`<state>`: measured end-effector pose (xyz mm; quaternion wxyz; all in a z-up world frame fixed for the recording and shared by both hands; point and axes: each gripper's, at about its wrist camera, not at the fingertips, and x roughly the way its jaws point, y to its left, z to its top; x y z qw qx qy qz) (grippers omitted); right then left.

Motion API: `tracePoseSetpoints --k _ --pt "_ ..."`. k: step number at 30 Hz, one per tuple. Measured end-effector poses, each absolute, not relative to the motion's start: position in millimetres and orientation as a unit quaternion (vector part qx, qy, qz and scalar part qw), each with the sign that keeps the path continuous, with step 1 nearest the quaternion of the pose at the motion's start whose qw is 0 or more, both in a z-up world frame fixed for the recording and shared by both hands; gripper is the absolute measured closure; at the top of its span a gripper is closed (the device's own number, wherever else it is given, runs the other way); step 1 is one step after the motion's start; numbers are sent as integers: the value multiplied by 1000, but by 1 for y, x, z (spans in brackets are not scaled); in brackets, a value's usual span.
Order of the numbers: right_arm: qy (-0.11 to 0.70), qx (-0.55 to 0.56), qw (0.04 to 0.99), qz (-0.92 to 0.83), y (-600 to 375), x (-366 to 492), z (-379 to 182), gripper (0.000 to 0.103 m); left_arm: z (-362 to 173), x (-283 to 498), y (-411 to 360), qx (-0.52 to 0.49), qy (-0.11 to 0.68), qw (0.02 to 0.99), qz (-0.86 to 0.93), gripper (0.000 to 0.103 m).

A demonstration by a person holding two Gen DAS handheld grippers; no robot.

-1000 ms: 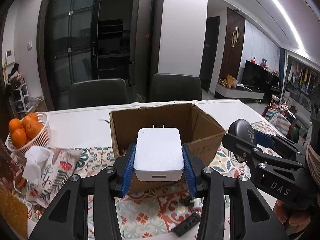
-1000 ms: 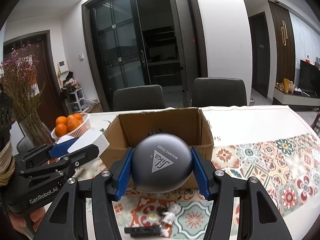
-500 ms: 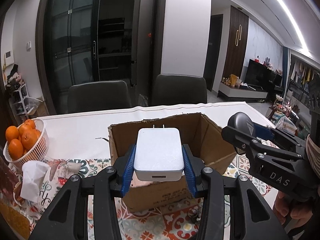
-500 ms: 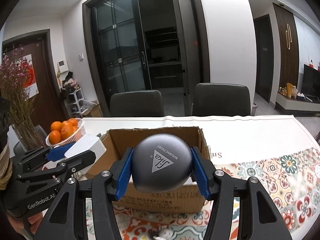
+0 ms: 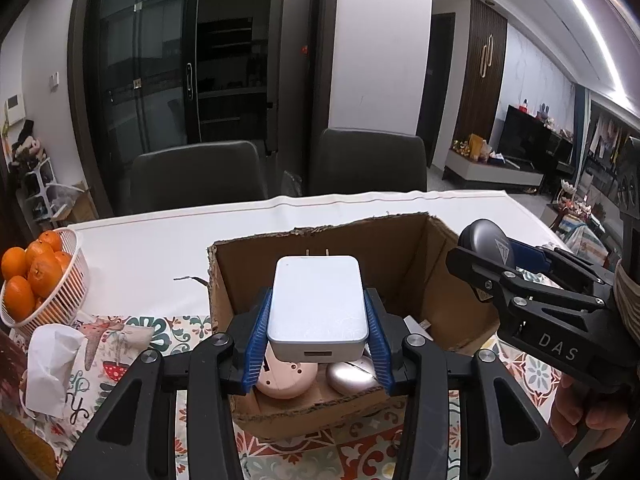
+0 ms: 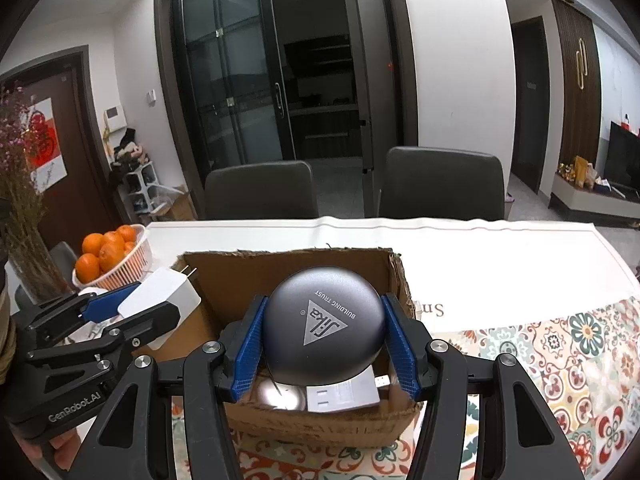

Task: Organize rigid objects
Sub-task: 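Lower both items into the box and open both grippers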

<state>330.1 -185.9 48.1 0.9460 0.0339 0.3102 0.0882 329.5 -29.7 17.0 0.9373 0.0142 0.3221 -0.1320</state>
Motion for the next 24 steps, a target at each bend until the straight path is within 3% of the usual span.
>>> tracePoseSetpoints --k 18,24 --pt "357 30 929 91 -188 359 22 46 -7 357 -36 24 367 921 -130 59" --pt "359 30 929 89 -190 358 23 43 -2 351 -36 25 360 925 -123 53"
